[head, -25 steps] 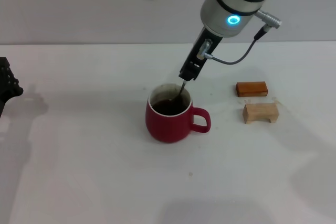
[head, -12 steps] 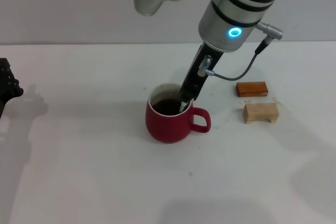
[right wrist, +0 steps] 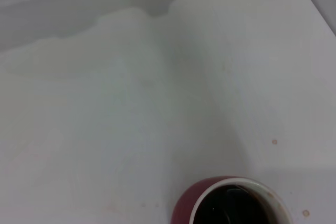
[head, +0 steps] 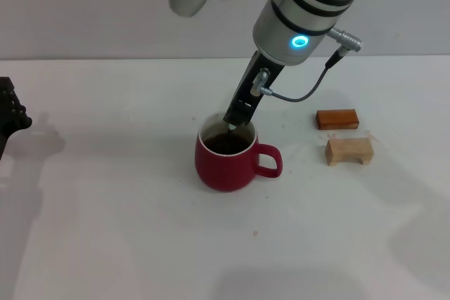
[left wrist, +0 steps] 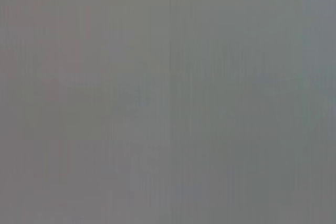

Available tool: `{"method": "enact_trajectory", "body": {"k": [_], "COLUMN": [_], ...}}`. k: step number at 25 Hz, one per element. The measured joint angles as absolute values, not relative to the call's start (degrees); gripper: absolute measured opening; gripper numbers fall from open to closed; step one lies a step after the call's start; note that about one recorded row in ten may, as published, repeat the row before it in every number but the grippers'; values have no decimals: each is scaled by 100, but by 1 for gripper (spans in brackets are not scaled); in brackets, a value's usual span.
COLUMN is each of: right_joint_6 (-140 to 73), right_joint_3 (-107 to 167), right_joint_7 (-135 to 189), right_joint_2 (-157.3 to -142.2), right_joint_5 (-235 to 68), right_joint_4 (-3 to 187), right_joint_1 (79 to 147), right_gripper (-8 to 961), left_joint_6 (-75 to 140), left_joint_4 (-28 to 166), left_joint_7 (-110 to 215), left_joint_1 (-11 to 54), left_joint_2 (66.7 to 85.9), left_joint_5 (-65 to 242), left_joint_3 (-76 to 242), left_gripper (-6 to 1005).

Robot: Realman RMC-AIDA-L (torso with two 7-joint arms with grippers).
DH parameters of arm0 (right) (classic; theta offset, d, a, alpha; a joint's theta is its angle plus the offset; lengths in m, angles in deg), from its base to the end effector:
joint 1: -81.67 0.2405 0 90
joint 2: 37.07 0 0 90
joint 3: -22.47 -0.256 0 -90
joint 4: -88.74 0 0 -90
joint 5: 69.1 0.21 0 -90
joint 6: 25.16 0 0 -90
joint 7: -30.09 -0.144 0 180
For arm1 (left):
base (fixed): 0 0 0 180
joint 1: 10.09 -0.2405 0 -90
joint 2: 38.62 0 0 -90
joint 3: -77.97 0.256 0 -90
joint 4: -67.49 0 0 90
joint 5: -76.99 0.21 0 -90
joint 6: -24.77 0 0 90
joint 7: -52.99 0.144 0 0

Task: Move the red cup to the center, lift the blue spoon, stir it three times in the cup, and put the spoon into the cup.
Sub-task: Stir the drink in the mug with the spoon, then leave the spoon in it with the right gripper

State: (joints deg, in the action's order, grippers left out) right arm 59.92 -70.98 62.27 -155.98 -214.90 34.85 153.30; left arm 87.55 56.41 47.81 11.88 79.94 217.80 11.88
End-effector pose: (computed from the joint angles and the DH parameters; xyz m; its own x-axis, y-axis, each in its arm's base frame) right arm 0.0134 0.4033 -0.0576 0.8644 -0.3018 0.4021 -0.1757 -0.9307 -0.3209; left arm -0.3556 0.3271 0.0092 0.7263 -0.0180 0.6872 0.6874 0.0213 -0.7259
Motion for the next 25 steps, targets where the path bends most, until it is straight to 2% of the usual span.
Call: {"method": "enact_trajectory", "body": {"k": [17,25], "right_joint_6": [5966,5918], "right_joint_3": [-7015,-6887], "right_joint_7": [6022,6022], "right_joint_2": [-15594,-15599], "right_joint_5": [-21564,-21562], "right_joint_4": [3447,3336], "right_joint_1": [15339,15289], "right_gripper": [153,327], "left_joint_6": [8755,8759], "left_joint_4": [5642,5642], "left_joint_7": [4775,4775], "left_joint_1": [1197,1197], "left_joint_2": [7994,7994], "left_joint_5": [21779,21779], "left_joint_3": [1179,1179], "left_gripper": [2,2]}}
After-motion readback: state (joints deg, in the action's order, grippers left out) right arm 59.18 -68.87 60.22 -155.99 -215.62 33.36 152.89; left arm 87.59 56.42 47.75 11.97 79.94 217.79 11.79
